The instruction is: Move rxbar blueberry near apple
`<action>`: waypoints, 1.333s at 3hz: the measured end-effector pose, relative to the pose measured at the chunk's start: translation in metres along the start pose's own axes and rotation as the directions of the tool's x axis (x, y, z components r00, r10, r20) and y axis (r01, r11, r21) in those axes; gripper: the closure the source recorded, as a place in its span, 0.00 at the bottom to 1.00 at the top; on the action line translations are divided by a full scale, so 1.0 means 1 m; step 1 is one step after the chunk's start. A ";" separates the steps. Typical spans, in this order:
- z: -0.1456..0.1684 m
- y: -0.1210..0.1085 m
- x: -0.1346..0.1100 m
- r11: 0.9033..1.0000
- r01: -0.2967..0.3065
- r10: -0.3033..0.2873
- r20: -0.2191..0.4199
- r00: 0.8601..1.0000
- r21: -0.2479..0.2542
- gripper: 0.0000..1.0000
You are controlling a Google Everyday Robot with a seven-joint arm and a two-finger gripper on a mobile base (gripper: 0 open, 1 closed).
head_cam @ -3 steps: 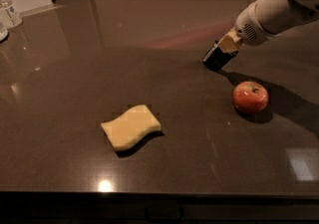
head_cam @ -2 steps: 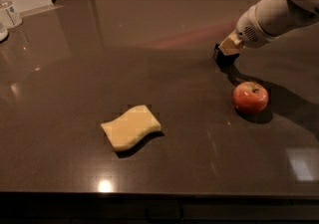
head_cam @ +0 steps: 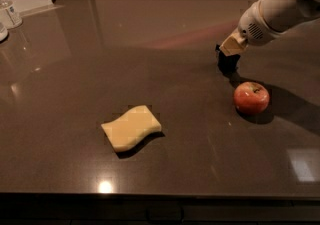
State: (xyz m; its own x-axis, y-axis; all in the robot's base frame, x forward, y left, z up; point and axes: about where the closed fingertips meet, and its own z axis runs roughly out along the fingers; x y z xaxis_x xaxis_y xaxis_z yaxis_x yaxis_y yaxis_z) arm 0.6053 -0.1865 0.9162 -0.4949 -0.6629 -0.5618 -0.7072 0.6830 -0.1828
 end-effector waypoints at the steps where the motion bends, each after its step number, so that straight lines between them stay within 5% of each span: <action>1: -0.002 0.013 -0.005 0.997 0.036 -0.037 -0.017 0.999 -0.061 1.00; 2: -0.003 0.025 -0.005 0.992 0.057 -0.061 -0.036 0.998 -0.112 0.82; 4: -0.010 0.024 0.010 0.991 0.035 -0.045 -0.076 0.996 -0.127 0.35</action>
Offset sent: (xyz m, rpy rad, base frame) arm -0.0259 0.0249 -0.0015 -0.0029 0.1293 0.1465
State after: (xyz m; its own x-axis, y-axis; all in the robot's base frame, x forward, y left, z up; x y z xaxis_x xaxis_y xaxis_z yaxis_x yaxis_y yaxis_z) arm 0.5784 -0.1799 0.9138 -0.4998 -0.7143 -0.4900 -0.7823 0.6150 -0.0986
